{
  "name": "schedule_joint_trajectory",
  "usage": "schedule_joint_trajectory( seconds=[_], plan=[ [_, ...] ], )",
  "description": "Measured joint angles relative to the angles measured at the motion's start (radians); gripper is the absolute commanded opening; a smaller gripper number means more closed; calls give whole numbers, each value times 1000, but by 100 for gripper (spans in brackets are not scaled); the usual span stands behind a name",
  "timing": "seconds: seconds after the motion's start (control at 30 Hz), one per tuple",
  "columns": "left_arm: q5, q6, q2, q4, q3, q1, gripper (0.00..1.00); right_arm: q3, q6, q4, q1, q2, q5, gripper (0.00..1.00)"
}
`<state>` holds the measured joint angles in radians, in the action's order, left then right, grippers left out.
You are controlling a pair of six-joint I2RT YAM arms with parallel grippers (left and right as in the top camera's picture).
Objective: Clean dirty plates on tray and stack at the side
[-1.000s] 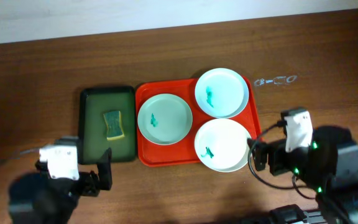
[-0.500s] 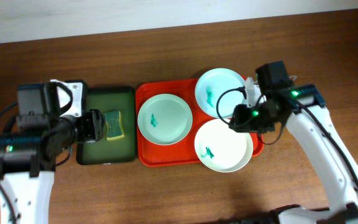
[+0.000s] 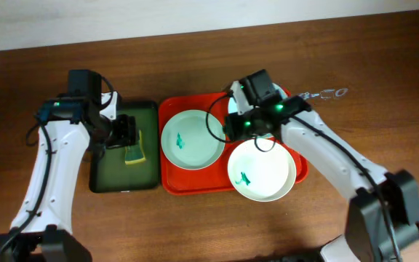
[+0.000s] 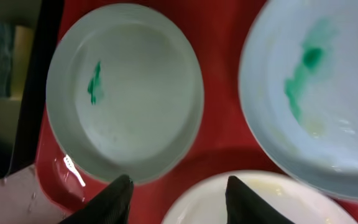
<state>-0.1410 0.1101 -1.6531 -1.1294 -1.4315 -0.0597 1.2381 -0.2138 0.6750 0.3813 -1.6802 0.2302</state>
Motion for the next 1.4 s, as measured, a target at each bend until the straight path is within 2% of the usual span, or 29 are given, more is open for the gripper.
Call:
schedule_joint_trajectory(
  seconds=[0.3,0.47,0.5,0.6,0.63,1.03,1.17,1.27,1.4],
  plan=[
    [2,3,-24,4,0,-11,68,2,-72,-138,6,-230,41,36],
    [2,4,-24,4,0,-11,66,2,-256,-175,6,-243,58,32],
    [2,4,-24,6,0,-11,61,2,-277,-176,6,-243,50,31],
    [3,6,-24,29,0,-11,58,2,-308,-175,6,-243,24,17],
    [2,7,-24,40,0,-11,58,2,-315,-175,6,-243,20,16],
    [45,45,-49,94,0,-11,57,2,-329,-154,6,-244,13,15],
    [49,48,-116,109,0,-13,57,2,-328,-134,6,-244,10,25],
    [53,41,-169,122,0,-34,61,2,-332,-127,6,-244,-5,18],
    [90,40,-237,125,0,-53,62,2,-332,-127,6,-244,-10,19]
  ],
)
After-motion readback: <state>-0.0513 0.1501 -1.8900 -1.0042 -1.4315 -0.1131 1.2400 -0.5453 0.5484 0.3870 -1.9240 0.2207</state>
